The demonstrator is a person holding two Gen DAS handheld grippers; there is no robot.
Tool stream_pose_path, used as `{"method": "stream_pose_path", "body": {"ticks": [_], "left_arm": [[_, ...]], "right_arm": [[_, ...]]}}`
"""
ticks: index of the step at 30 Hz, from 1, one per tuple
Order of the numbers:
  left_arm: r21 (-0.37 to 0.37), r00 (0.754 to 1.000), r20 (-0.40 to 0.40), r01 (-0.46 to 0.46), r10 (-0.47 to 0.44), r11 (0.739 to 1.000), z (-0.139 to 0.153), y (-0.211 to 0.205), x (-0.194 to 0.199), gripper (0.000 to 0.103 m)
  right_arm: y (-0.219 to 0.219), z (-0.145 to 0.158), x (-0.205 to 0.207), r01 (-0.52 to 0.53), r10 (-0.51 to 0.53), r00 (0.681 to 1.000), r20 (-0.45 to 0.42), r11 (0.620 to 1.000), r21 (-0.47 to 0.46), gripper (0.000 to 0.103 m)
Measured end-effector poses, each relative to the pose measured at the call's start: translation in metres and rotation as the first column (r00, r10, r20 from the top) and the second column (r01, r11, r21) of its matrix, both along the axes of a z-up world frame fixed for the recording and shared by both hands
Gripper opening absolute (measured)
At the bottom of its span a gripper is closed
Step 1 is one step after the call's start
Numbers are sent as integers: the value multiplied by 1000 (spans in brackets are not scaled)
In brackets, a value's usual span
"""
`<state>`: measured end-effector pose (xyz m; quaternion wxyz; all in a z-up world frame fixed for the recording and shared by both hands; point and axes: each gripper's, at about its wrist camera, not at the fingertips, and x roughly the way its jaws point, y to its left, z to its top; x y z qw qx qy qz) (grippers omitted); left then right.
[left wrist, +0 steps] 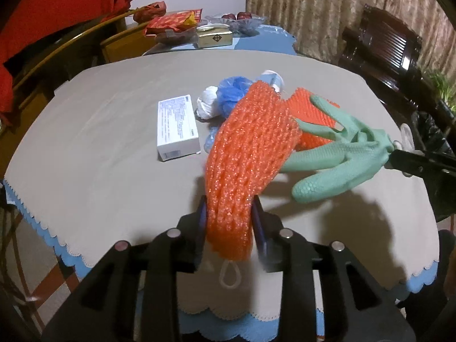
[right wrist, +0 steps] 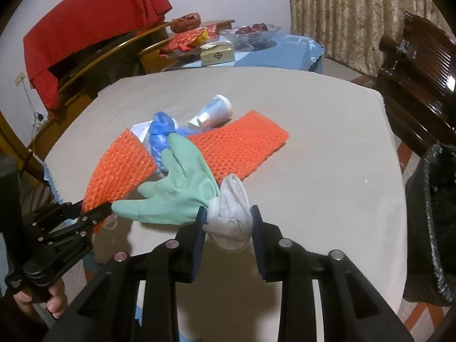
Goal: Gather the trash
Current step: 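Grasp the orange mesh sleeve with the left gripper while the right gripper grasps the white plastic bag, then carry the orange sleeve and white bag with green glove over the black bin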
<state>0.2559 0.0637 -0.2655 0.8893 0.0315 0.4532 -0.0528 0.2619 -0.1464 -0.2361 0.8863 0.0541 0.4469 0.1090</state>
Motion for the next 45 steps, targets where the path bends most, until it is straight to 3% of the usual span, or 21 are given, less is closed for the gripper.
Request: {"method": "stream_pose_path", "body": {"ticks": [8, 9, 11, 25, 34, 45], "left_arm": [[-1, 1000, -14, 4, -4, 1000, -8, 0, -1, 29], [0, 1000, -17, 1, -1, 1000, -9, 0, -1, 22], [0, 1000, -13, -9, 9, 1000, -8, 2, 0, 20], [-6, 999, 46, -17, 18, 1000, 28, -9, -12, 19], [-4, 997, 68, -40, 40, 999, 50, -36, -27, 19], [-24, 996, 90, 7, -4, 1000, 71, -96, -39, 19]], "right_arm": [[-12, -11, 4, 21, -20, 1000, -23, 1000, 14, 30], [-12, -12, 4, 20, -20, 1000, -22, 1000, 15, 30], [-12, -11, 6, 20, -19, 1000, -20, 1000, 17, 30], [-31, 21, -10, 48, -49, 998, 44, 998, 38, 30], [-57, 47, -27, 80, -82, 993, 89, 996, 29, 30], [-111, 67, -57, 155, -156, 980, 121, 988, 16, 30]]}}
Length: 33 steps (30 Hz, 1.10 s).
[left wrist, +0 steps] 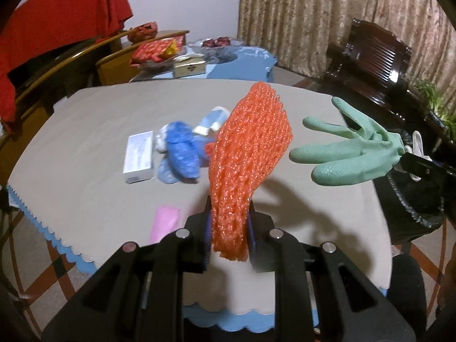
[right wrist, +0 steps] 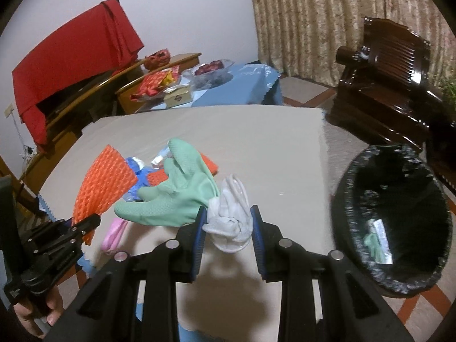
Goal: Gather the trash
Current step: 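Carry the orange sleeve and white bag with green glove over the black bin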
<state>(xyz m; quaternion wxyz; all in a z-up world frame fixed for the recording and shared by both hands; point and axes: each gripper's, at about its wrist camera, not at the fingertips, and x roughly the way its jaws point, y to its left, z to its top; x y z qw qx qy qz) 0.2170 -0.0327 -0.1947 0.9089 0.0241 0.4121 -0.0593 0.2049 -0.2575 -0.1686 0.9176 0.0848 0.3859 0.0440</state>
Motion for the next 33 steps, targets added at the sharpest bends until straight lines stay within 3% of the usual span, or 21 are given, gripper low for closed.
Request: {"method": "stream_pose_path", "body": {"ticks": [14, 33], "left_arm": [[-10, 996, 14, 88, -88, 996, 8, -100, -5, 19], [-2, 985, -6, 171, -171, 985, 3, -237, -3, 19]], "right_arm": [[-86, 12, -28, 114, -113, 993, 24, 993, -42, 30], [-219, -7, -43, 263, -264, 965, 6, 963, -62, 30]]}}
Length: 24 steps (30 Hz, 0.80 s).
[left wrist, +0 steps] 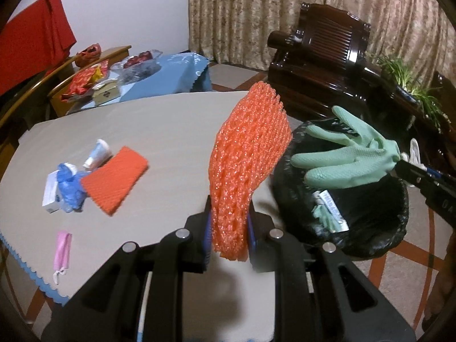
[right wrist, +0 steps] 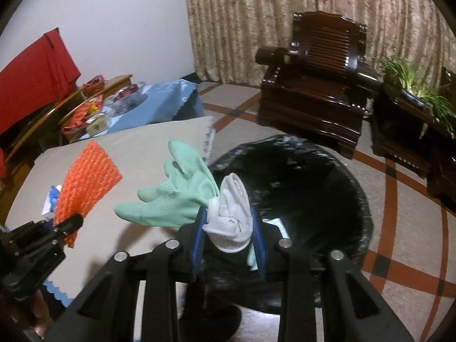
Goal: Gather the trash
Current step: 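Carry the orange sleeve and white bag with green glove over the black bin, then open both grippers to drop the sleeve, bag and glove into the bin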
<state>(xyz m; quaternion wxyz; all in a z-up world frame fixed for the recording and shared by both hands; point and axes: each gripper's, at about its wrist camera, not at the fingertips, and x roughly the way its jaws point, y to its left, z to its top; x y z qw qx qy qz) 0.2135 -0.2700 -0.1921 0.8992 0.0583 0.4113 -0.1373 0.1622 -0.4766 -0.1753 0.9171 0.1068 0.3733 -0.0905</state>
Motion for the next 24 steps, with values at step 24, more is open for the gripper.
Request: {"method": "stream_pose_path", "body": {"ticks": [24], "left_arm": [[24, 995, -96, 38, -35, 999, -48, -140, 27, 19]], "right_arm": [[-126, -51, 12, 84, -83, 993, -83, 996, 7, 30]]}}
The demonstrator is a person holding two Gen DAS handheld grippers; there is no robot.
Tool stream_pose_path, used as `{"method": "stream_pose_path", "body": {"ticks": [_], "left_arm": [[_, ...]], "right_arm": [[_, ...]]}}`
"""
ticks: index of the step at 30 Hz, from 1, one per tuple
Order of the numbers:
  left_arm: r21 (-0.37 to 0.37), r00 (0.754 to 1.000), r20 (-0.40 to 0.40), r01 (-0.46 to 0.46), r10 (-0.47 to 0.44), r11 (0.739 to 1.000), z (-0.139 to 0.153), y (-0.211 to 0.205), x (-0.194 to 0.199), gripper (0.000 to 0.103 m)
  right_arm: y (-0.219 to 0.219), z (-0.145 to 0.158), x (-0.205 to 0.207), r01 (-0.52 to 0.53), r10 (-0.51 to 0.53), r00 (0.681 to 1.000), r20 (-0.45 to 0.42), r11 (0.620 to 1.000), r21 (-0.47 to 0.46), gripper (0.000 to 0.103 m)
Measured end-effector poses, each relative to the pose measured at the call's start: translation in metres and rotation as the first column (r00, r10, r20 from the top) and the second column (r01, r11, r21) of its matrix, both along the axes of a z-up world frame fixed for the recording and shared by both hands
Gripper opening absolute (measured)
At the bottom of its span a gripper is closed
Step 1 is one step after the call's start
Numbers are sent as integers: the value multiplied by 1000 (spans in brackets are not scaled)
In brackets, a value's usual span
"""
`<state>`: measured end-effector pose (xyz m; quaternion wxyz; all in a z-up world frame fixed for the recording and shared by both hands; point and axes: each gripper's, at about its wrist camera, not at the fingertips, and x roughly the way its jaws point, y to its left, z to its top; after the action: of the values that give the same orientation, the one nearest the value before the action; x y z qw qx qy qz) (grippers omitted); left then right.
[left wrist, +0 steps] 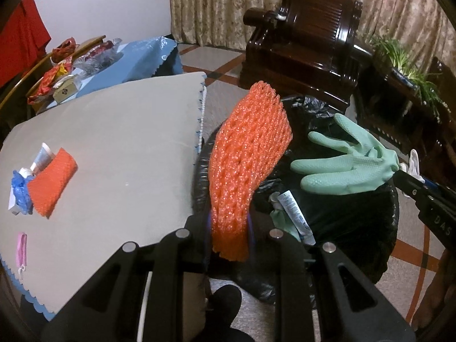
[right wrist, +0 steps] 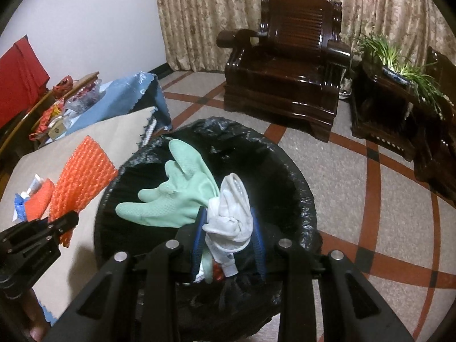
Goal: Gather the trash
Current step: 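Open both grippers to drop the sleeve, bag and glove into the bin, then move both open grippers back over the remaining trash on the table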
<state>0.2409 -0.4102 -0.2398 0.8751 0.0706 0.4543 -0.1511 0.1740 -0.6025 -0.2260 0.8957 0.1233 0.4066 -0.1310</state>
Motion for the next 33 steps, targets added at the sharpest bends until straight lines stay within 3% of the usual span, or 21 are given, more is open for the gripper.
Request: {"method": "stream_pose_path", "body": {"ticks": [5, 7, 9, 10, 20, 28, 33], "left_arm": [[14, 1000, -16, 9, -9, 1000, -14, -13, 6, 20], [18, 1000, -23, 18, -18, 1000, -20, -17, 10, 26], [29, 999, -28, 31, -30, 999, -28, -22, 13, 53], [35, 999, -21, 37, -37, 999, -31, -22, 13, 55], [57, 999, -34, 32, -30, 998, -39, 11, 7, 57], [57, 999, -7, 37, -37, 998, -20, 37, -5, 63], [54, 998, 47, 49, -51, 997, 4, 65, -17, 72]], "right_arm": [[-11, -15, 10, 3, -2, 1000, -29, 1000, 21, 31], [-14, -24, 15, -2, 4, 999, -47, 999, 47, 32], [-15, -32, 19, -3, 8, 998, -65, 997, 75, 38], [-15, -37, 19, 5, 1, 997, -78, 997, 78, 42], [6, -49, -12, 38, -27, 995, -100, 993, 111, 43], [39, -22, -27, 30, -26, 997, -66, 998, 64, 43], [60, -2, -34, 28, -26, 999, -38, 997, 67, 46]]}}
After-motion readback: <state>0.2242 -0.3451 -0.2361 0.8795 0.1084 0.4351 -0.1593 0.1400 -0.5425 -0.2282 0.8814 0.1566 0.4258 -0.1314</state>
